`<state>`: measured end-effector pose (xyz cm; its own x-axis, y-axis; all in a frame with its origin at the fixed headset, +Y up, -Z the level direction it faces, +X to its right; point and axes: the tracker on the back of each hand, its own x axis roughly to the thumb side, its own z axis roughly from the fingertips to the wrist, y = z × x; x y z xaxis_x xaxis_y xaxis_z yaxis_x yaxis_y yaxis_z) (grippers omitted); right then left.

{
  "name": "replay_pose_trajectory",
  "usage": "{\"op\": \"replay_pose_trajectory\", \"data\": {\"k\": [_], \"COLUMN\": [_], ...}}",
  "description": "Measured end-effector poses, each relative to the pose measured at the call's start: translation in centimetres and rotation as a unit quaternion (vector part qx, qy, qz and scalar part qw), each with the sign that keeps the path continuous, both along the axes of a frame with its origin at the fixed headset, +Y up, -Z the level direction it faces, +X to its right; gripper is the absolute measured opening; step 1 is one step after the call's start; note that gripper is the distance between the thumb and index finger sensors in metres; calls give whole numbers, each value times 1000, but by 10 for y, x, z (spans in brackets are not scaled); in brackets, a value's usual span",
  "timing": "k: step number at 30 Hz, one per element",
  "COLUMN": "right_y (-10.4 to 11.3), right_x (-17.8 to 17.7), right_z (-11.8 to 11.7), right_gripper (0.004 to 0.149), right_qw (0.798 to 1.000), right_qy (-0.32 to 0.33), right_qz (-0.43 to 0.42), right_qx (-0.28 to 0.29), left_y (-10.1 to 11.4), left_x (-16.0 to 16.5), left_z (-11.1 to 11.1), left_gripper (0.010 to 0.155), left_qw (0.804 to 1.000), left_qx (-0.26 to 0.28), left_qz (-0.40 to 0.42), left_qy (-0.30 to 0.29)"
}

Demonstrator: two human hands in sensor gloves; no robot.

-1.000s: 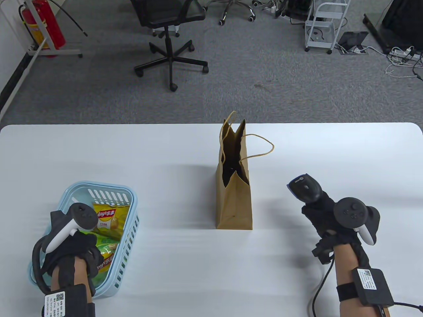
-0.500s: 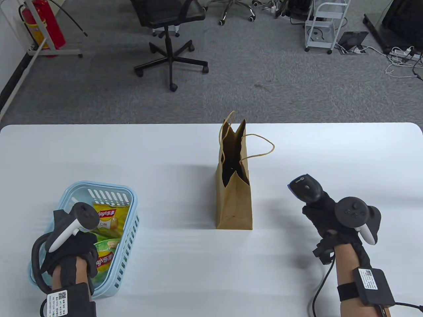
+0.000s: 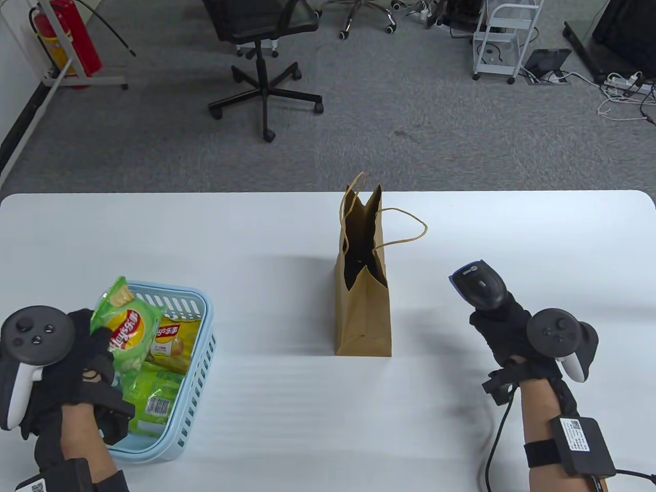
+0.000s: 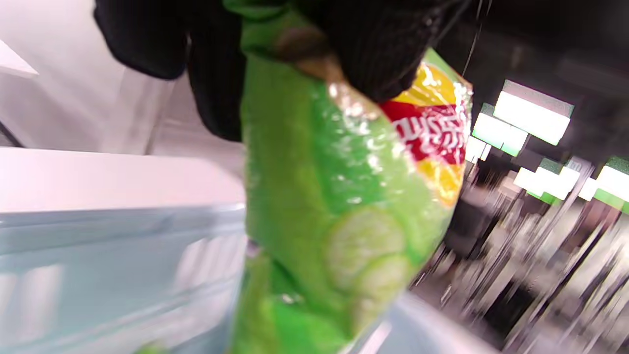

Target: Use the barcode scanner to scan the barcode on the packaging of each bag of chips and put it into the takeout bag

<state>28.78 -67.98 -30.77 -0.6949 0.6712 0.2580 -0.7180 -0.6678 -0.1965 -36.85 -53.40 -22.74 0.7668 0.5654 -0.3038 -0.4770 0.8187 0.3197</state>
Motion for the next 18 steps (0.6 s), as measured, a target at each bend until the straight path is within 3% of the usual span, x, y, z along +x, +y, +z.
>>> {"op": "replay_pose_trajectory", "data": {"k": [3, 5, 7, 8, 9, 13, 18], "right_y": [11, 21, 32, 35, 40, 58, 82], "right_x": [-3, -3, -2, -2, -3, -16, -53], "right_z": [3, 5, 9, 11, 13, 22, 37], "right_gripper": [59, 59, 59, 58, 58, 58, 58], "right_qw": [999, 997, 993, 991, 989, 981, 971], "right_qy": [6, 15, 29, 37, 44, 85, 159], "right_qz": [-34, -46, -91, -103, -118, -137, -116], "right_qx": [34, 53, 68, 73, 79, 109, 137], "left_y": [-3, -12, -19, -21, -26, -44, -70], "left_x": [5, 13, 25, 29, 37, 70, 117], "left_z": [-2, -10, -19, -22, -28, -44, -64], "left_gripper": [46, 46, 46, 46, 47, 47, 48], "left_qw": [984, 951, 902, 887, 859, 778, 701], "left_qx": [112, 127, 162, 165, 166, 170, 157], "left_qz": [137, 270, 372, 399, 446, 556, 639], "left_qy": [-22, -85, -146, -160, -189, -238, -275]}}
